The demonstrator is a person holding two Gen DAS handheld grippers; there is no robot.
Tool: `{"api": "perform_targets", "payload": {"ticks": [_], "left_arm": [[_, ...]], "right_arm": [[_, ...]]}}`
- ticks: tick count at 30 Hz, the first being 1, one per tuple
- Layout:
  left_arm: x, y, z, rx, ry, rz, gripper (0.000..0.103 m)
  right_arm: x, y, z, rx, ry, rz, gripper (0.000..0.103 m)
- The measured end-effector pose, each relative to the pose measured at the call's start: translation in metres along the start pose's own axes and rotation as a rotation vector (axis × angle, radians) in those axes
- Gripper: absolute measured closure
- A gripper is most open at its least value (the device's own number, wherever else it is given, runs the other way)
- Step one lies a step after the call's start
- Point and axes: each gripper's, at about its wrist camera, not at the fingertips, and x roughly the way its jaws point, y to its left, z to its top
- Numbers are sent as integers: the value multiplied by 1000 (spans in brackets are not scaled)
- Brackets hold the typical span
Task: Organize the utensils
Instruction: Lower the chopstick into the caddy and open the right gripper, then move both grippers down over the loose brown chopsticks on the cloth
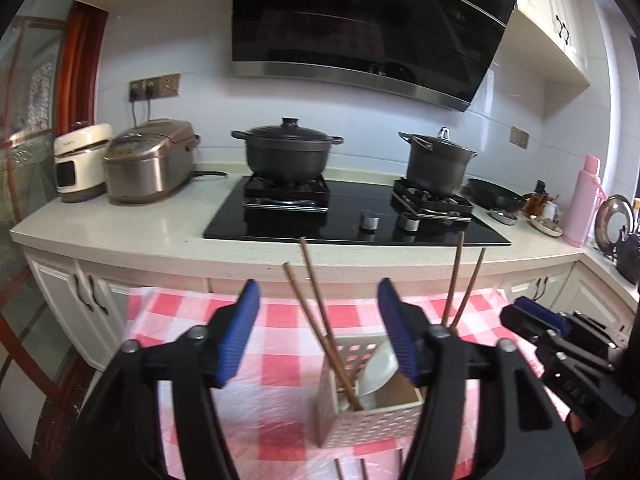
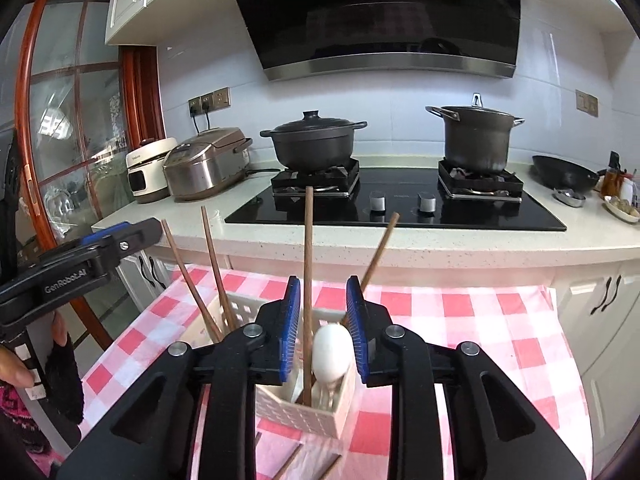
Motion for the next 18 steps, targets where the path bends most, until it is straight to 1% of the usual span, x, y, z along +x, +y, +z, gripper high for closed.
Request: {"api": "perform_targets", "payload": {"ticks": [1,2,3,4,5,8,11,15,18], "left_arm": [[-4,0,-2,4,-2,6,34],[-8,0,-5,12,-5,19,26],[-13,0,-9,17,-11,33,21],[-19,0,-14,24,-25,52,12],[-24,0,-17,28,-34,64,6],[-38,0,-31,40,-48,88,5],[-46,4,-48,33,-20,74,5],[-57,6,-70,42,8,85,5],[-64,5,-87,49,24,87,5]], "right_arm": [[-3,0,-2,2,0,1,78],[-5,0,-4,3,-1,1,76],[-9,1,-7,3,-3,1,68],[-14,2,-10,3,-8,3,64],[-18,2,-12,3,-10,8,58],[-29,7,-23,-4,-8,14,55],[-41,11,-35,-10,-9,6,49],[-54,15,-54,-4,3,6,43],[-61,17,-69,6,17,6,41]]}}
